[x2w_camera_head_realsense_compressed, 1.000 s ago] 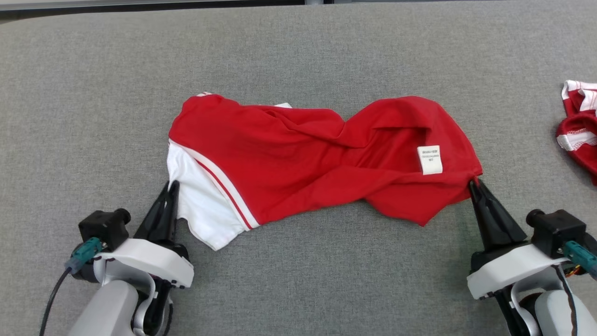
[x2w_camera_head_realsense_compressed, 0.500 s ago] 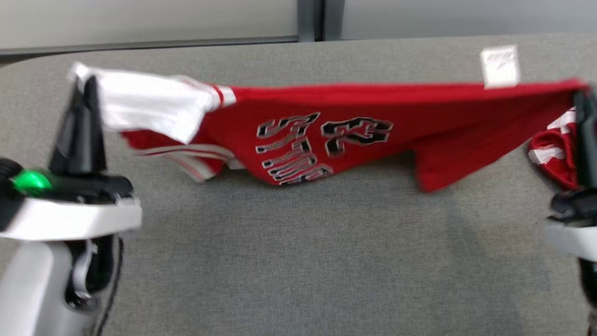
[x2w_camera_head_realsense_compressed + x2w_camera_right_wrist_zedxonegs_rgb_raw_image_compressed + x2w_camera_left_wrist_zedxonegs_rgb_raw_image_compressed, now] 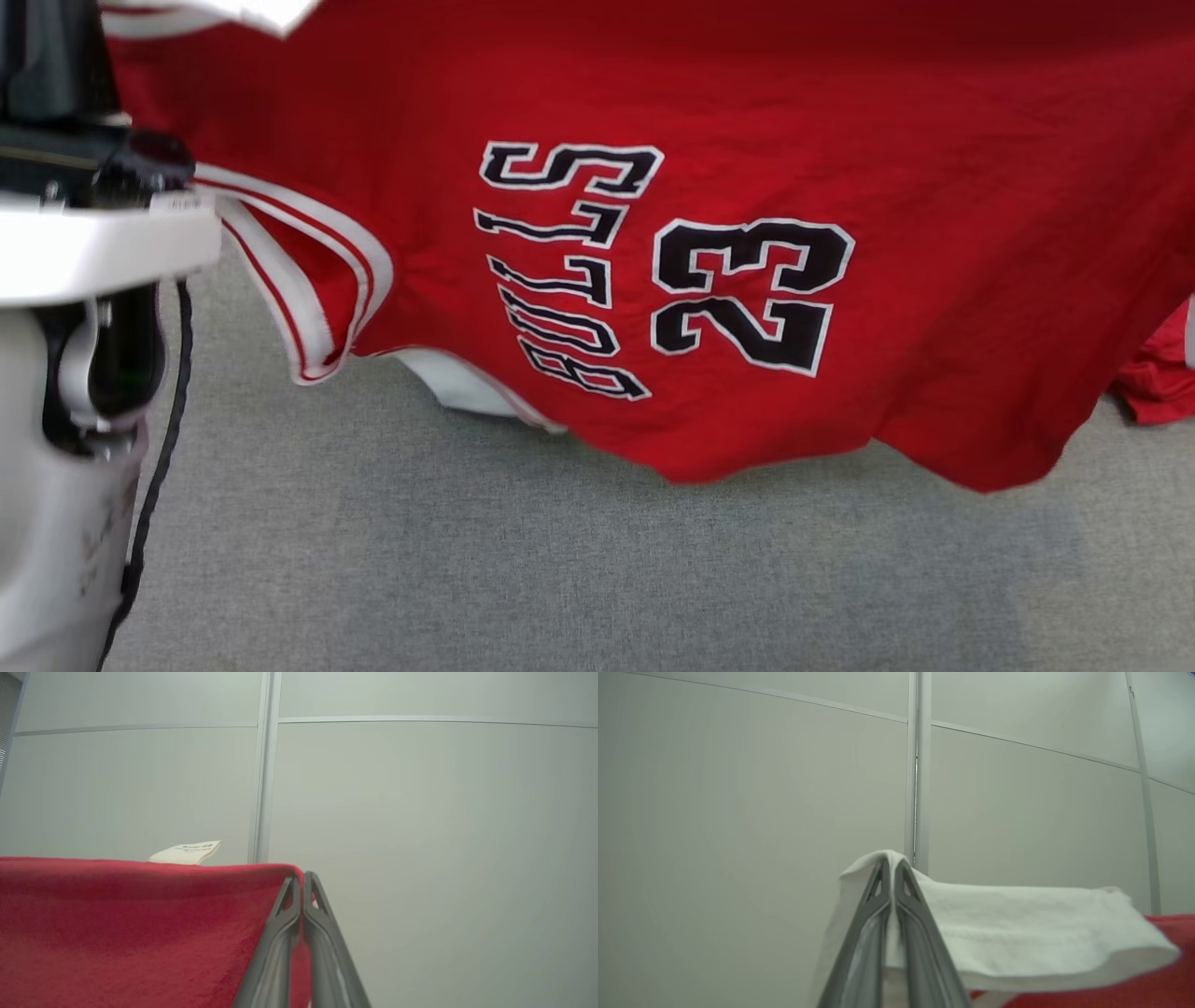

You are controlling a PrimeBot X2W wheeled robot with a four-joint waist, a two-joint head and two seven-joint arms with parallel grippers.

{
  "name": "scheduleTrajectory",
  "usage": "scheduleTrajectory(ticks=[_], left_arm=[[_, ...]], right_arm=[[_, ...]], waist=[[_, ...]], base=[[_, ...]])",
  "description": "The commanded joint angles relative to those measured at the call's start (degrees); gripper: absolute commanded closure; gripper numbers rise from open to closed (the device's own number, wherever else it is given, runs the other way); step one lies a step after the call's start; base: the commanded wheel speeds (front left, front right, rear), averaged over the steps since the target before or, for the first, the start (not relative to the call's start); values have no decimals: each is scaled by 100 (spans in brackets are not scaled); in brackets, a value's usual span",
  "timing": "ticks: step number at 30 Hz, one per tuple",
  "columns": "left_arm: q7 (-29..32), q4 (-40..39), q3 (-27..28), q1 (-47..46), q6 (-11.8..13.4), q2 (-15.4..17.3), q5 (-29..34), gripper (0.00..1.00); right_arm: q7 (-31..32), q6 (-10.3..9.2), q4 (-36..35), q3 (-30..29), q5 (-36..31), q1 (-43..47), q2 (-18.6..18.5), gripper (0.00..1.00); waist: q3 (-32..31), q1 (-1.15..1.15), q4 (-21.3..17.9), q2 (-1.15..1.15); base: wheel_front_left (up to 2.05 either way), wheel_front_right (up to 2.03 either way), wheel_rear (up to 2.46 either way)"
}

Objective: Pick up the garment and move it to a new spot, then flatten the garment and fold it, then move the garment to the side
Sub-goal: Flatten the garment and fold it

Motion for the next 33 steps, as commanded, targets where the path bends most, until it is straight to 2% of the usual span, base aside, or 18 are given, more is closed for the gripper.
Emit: scheduleTrajectory(ticks=[1,6,12,18,19,24,28,33], left_arm=[[-32,124,-17,-167,-51,-12,-18,100],[-123,1149,-161,-1210,-365,-116,-32,100],[-417,2620,-196,-2813,-800,-264,20,100],[-586,3978,-111,-3971,-1050,-357,187,100],[-596,4442,-143,-4128,-1106,-385,266,100],[-607,5571,-325,-3956,-1201,-634,359,100],[-601,6279,-315,-3481,-1245,-949,267,100],[-602,6751,-209,-2930,-1288,-1202,177,100]], right_arm=[[3,-4,62,22,61,-119,-4,100],[14,-3,637,192,310,-1001,-18,100],[-299,-3,1807,637,488,-2720,-94,100],[-754,-2,3453,1145,535,-4209,19,100],[-846,-2,4077,1365,537,-4523,76,100],[-1082,-2,5552,1798,641,-4851,213,100],[-1264,-2,6575,2142,824,-4626,337,100],[-1467,-2,7189,2490,1127,-4232,423,100]], waist=[[106,0,20,0],[601,0,27,0],[1053,0,-41,0],[1066,0,-157,0],[1058,0,-178,0],[1137,0,-137,0],[1286,0,-78,0],[1420,0,-53,0]], base=[[0,0,0],[0,0,0],[0,0,0],[0,0,0],[0,0,0],[0,0,0],[0,0,0],[0,0,0]])
